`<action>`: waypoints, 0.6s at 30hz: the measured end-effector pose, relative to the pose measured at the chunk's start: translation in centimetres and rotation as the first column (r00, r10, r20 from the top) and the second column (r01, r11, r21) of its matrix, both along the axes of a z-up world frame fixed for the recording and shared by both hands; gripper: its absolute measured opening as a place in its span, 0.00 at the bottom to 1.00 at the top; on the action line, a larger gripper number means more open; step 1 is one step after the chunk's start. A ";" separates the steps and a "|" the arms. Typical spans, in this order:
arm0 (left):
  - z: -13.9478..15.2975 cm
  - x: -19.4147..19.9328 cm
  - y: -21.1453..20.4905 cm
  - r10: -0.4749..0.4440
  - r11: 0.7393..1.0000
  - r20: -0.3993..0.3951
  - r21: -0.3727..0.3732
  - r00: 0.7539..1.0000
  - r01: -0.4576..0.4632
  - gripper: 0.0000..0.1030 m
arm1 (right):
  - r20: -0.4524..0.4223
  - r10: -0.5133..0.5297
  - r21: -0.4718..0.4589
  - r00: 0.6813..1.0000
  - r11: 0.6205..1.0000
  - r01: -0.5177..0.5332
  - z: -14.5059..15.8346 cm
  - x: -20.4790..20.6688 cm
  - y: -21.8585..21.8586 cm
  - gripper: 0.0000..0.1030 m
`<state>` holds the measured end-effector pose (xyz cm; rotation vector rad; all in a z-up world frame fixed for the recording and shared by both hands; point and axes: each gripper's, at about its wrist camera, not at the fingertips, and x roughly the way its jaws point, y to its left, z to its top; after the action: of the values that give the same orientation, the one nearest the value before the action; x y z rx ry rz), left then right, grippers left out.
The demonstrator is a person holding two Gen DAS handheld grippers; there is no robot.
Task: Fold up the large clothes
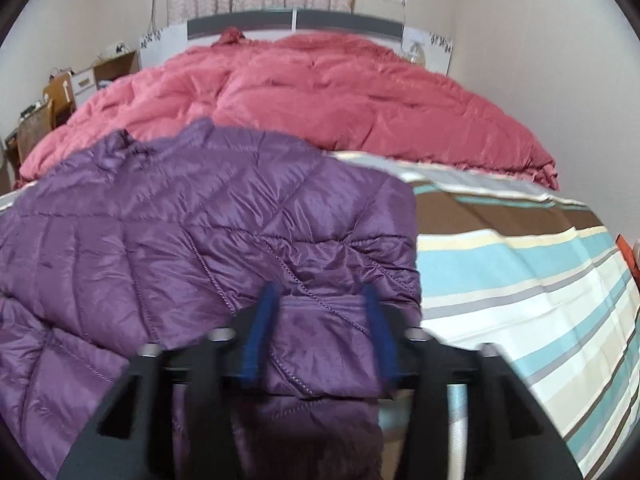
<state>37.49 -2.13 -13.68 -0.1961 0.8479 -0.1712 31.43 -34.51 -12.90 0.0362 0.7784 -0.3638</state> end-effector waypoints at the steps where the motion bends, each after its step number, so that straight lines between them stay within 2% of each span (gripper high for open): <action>1: 0.2 -0.4 0.6 0.012 1.000 0.009 -0.005 1.000 -0.012 0.67 | 0.014 0.006 -0.015 1.000 1.000 -0.006 0.4 -0.4 0.3 0.54; 6: 0.5 -1.7 4.4 0.105 0.994 0.020 -0.013 0.994 -0.105 0.71 | -0.005 0.052 -0.049 0.999 0.997 -0.053 1.1 -1.5 2.0 0.54; 11: 0.1 -2.9 8.8 0.218 0.976 0.010 -0.011 0.976 -0.218 0.78 | -0.009 0.036 -0.051 0.999 0.998 -0.037 0.7 -1.7 2.0 0.54; 14: 0.0 -3.8 11.9 0.294 0.956 0.019 -0.001 0.956 -0.294 0.81 | -0.006 0.030 -0.031 1.000 0.999 -0.030 0.3 -1.6 1.7 0.54; 17: -0.5 -4.8 15.5 0.403 0.915 0.019 0.013 0.915 -0.403 0.82 | 0.009 0.040 -0.016 0.999 0.999 -0.040 0.6 -1.4 1.5 0.54; 18: -0.7 -5.2 17.1 0.452 0.892 0.011 0.002 0.892 -0.452 0.82 | 0.011 0.047 -0.018 0.999 0.999 -0.047 0.7 -1.3 1.6 0.54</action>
<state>32.27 14.96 -14.41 -0.3835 0.7707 0.2684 30.10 -32.91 -12.20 0.0034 0.7630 -0.3259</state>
